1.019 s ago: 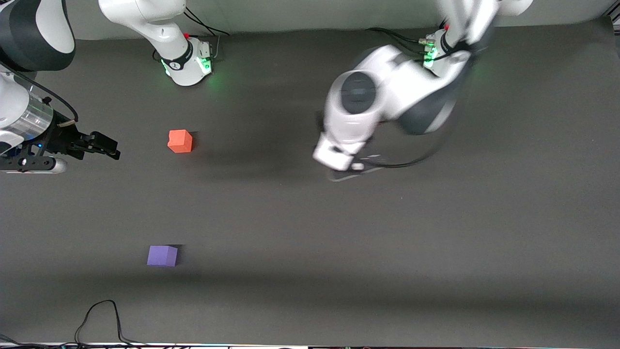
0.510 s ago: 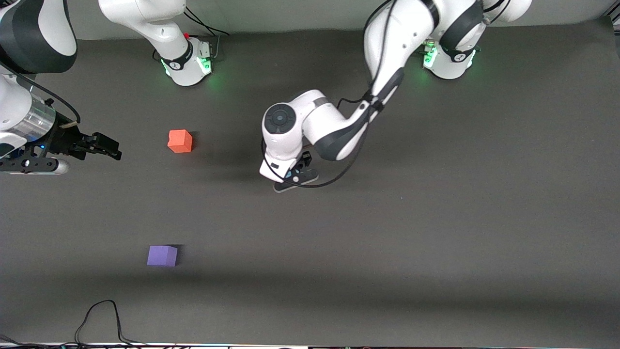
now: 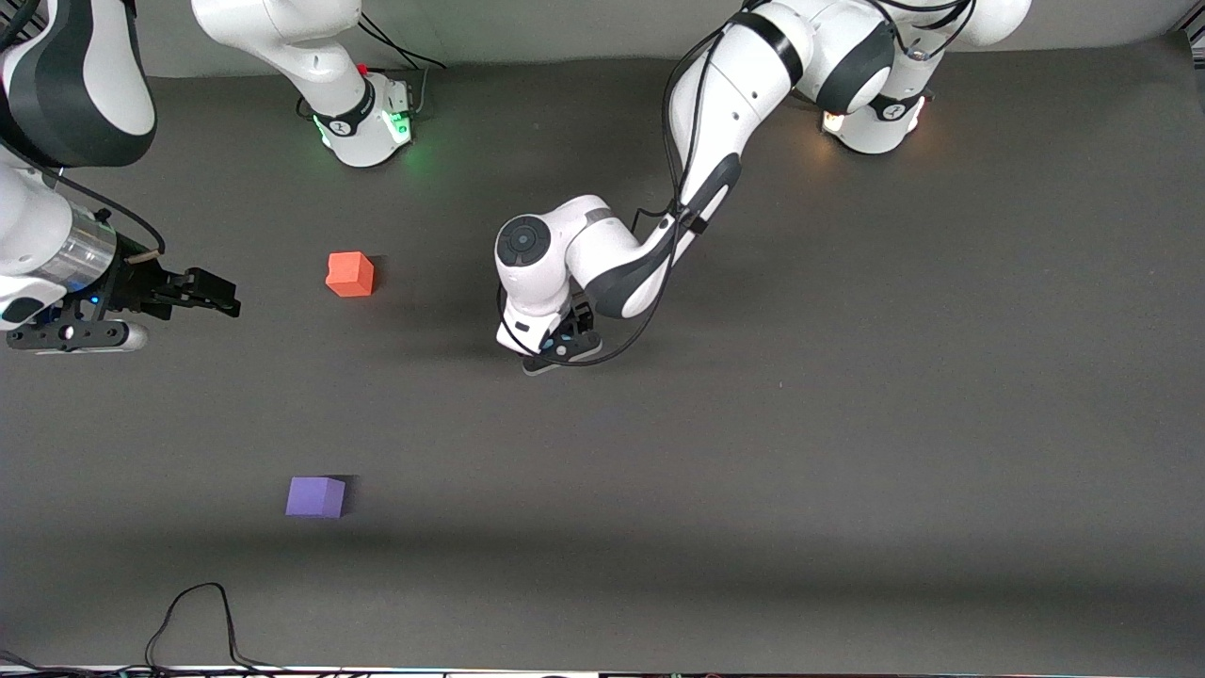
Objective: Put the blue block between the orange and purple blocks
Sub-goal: 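Set the blue block down and open the left gripper, then grasp the blue block with the right gripper while the left gripper withdraws, then carry the blue block with the right gripper between orange and purple blocks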
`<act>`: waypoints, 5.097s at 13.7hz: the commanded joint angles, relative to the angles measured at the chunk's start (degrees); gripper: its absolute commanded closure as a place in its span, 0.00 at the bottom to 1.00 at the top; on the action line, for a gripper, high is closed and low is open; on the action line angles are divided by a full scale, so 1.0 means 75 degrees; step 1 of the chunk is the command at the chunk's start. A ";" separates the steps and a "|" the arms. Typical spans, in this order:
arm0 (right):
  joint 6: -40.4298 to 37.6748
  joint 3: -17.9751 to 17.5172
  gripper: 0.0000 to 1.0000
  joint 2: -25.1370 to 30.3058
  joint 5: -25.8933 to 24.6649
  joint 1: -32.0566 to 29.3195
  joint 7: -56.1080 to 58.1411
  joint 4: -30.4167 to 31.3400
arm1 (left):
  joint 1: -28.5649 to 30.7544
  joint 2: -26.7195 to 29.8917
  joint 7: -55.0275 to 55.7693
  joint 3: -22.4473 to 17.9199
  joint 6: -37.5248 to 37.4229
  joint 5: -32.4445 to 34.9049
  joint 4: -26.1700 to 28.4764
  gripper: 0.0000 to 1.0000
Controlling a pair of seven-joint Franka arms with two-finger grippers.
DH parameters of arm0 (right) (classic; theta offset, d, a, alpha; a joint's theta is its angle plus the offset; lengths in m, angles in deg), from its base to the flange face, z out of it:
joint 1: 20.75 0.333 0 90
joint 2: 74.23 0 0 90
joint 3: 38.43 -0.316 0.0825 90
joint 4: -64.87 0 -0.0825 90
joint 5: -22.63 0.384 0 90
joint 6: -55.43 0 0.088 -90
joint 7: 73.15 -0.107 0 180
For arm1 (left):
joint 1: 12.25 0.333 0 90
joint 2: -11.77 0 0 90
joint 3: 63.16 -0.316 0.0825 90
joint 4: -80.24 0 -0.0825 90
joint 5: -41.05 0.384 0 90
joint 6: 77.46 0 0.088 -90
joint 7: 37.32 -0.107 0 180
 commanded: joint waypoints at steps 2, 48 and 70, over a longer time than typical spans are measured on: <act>-0.0049 0.0078 0.00 -0.0015 -0.0011 0.0030 0.0292 -0.0026 | 0.0579 0.1535 -0.0056 -0.0023 -0.1324 0.0123 0.0615 0.00; 0.6115 0.0207 0.64 -0.3812 0.0551 0.5386 -0.2250 0.1298 | 0.6804 0.8643 -1.0076 -0.0363 -0.4222 -0.0147 0.5237 0.00; 0.5201 0.4484 0.64 -0.3306 0.4017 0.4776 0.3455 0.2868 | 0.6851 0.8666 -1.0135 -0.0820 -0.4538 -0.0229 0.5155 0.00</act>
